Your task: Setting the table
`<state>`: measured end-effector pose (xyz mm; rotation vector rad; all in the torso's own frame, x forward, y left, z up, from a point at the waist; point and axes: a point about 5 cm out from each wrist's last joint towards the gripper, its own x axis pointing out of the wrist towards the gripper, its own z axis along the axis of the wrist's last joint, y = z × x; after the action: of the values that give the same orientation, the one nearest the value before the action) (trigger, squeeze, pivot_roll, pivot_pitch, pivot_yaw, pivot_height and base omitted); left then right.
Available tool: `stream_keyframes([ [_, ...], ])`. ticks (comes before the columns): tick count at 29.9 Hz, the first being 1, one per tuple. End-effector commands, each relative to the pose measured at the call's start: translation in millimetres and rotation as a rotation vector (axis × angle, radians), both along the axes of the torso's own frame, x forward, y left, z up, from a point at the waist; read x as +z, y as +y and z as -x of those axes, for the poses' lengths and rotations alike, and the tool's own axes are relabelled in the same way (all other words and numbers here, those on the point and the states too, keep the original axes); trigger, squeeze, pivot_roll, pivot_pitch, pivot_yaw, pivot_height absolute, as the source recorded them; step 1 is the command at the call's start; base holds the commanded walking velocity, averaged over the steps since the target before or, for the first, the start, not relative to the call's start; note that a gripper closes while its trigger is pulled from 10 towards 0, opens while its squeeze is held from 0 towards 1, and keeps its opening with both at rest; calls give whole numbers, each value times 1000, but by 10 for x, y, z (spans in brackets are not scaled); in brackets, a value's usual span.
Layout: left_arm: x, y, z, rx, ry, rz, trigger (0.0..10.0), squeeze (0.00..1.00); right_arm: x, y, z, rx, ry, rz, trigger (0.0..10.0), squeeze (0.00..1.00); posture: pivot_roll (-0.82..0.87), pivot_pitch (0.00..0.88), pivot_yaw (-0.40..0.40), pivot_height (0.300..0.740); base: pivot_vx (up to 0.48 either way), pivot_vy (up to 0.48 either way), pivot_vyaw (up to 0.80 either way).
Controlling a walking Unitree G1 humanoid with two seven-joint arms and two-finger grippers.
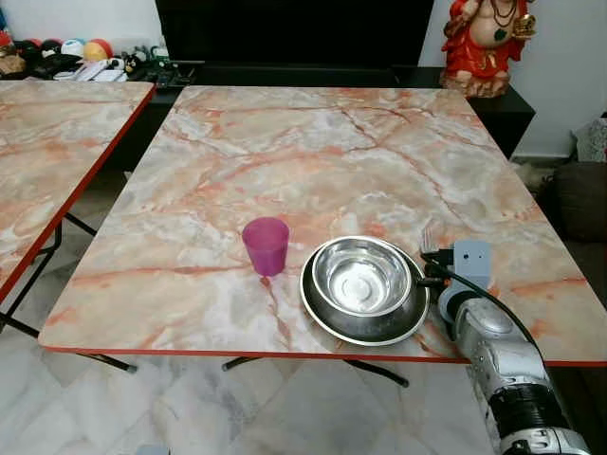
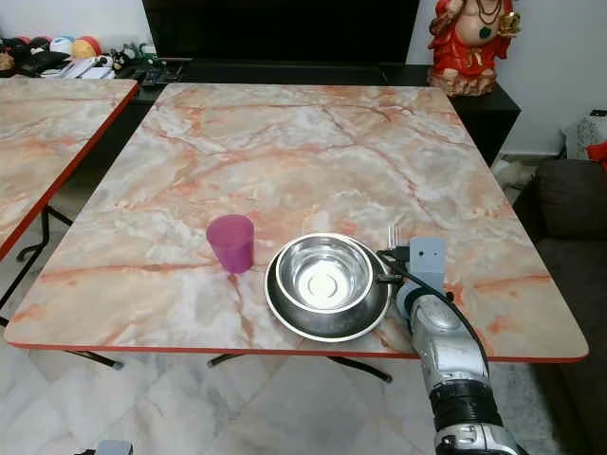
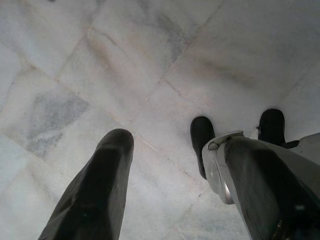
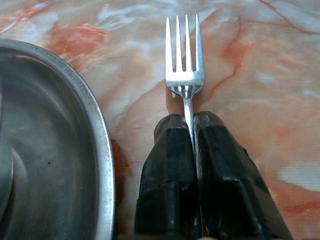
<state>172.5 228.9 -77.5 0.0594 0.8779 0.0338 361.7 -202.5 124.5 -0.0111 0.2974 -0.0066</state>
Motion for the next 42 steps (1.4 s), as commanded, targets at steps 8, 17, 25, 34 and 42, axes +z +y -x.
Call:
stream_keyframes([
  [8, -46, -25, 79, -6, 35, 4, 10000, 0, -9, -26, -3, -3, 8, 18, 10000, 0, -55, 162, -15, 740, 0, 0, 0],
  [17, -40, -32, 63, -9, 32, 3, 10000, 0, 16, -25, -14, -7, -7, 14, 10000, 0, -54, 161, -15, 740, 0, 0, 0],
  [25, -40, -48, 57, -30, 32, -2, 10000, 0, 85, -30, -32, -18, -44, -9, 10000, 0, -54, 161, -15, 740, 0, 0, 0],
  [34, -41, -58, 55, -35, 32, -2, 10000, 0, 35, -23, -20, -4, -15, 2, 10000, 0, -56, 159, -16, 740, 0, 0, 0],
  [42, -42, -56, 58, -36, 33, -4, 10000, 0, 34, -2, -19, 6, -15, -3, 10000, 0, -56, 160, -16, 740, 0, 0, 0],
])
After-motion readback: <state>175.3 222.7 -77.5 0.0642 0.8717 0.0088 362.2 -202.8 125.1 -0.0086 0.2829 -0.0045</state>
